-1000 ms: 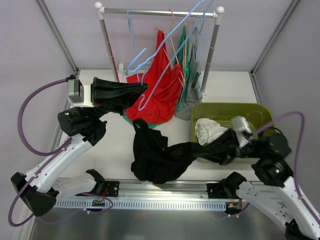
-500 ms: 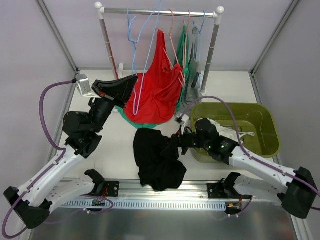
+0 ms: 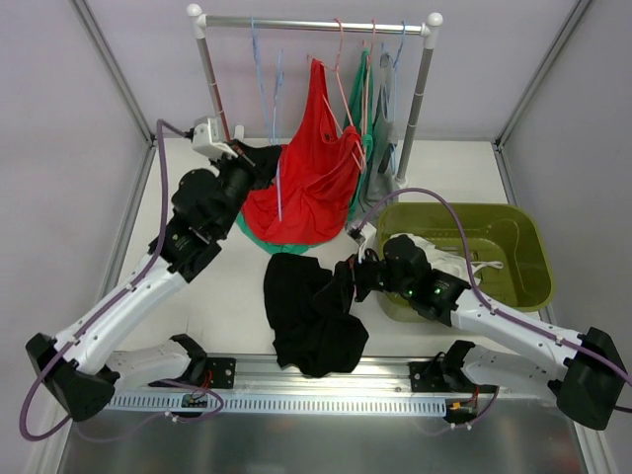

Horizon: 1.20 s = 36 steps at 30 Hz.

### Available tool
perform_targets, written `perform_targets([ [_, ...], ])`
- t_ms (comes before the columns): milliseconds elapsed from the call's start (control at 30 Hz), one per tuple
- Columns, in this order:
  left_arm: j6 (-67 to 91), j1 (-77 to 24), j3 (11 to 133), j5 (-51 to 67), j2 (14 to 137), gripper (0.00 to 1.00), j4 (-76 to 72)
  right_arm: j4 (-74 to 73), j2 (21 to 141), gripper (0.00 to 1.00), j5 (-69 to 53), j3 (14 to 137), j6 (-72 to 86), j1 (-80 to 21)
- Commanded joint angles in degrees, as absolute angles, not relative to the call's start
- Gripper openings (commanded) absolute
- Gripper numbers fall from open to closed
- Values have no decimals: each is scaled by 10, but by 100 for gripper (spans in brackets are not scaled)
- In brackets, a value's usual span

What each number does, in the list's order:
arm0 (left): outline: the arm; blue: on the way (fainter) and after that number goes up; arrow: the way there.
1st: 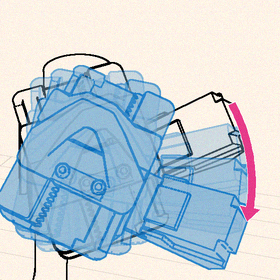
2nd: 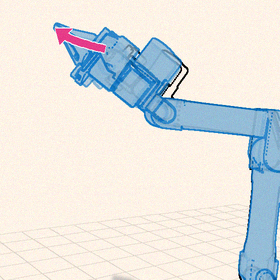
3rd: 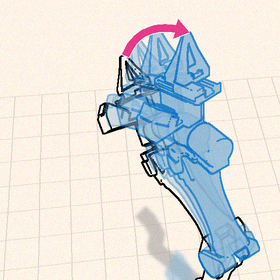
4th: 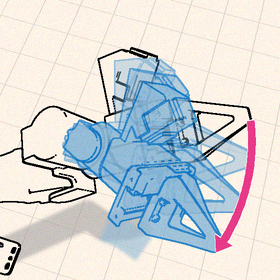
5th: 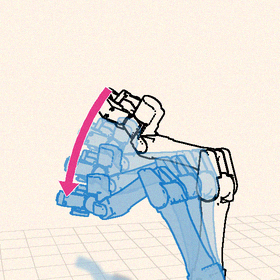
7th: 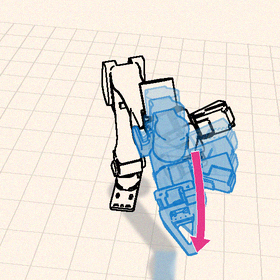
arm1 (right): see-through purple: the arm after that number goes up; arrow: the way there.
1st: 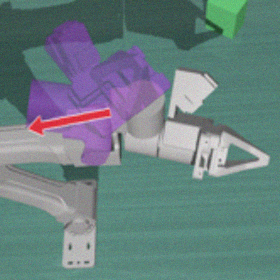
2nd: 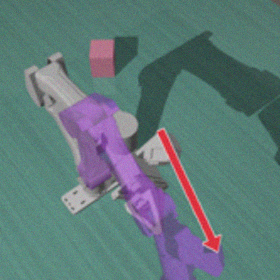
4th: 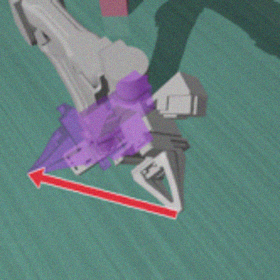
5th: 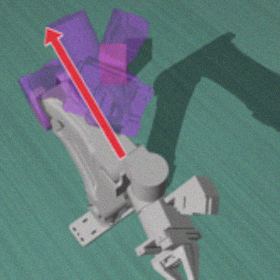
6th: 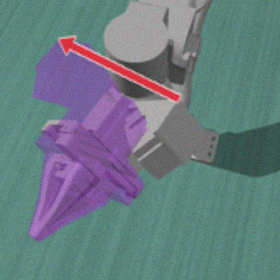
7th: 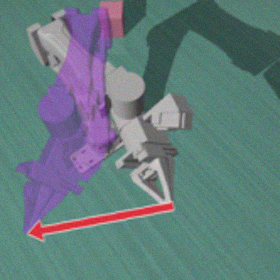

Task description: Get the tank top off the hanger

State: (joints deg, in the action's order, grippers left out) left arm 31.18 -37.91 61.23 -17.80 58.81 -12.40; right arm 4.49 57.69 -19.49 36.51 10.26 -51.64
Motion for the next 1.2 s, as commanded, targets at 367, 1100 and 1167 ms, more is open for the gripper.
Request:
perform_targets([
  [367,356,-304,967,-207,859,0,-26,54,507,99,-166,335,108,-518],
  [1100,389,-252,883,-141,811,50,-20,33,531,99,-126,340,115,-518],
  [1167,377,-252,888,-131,788,63,-24,34,564,100,-144,352,114,-519],
])
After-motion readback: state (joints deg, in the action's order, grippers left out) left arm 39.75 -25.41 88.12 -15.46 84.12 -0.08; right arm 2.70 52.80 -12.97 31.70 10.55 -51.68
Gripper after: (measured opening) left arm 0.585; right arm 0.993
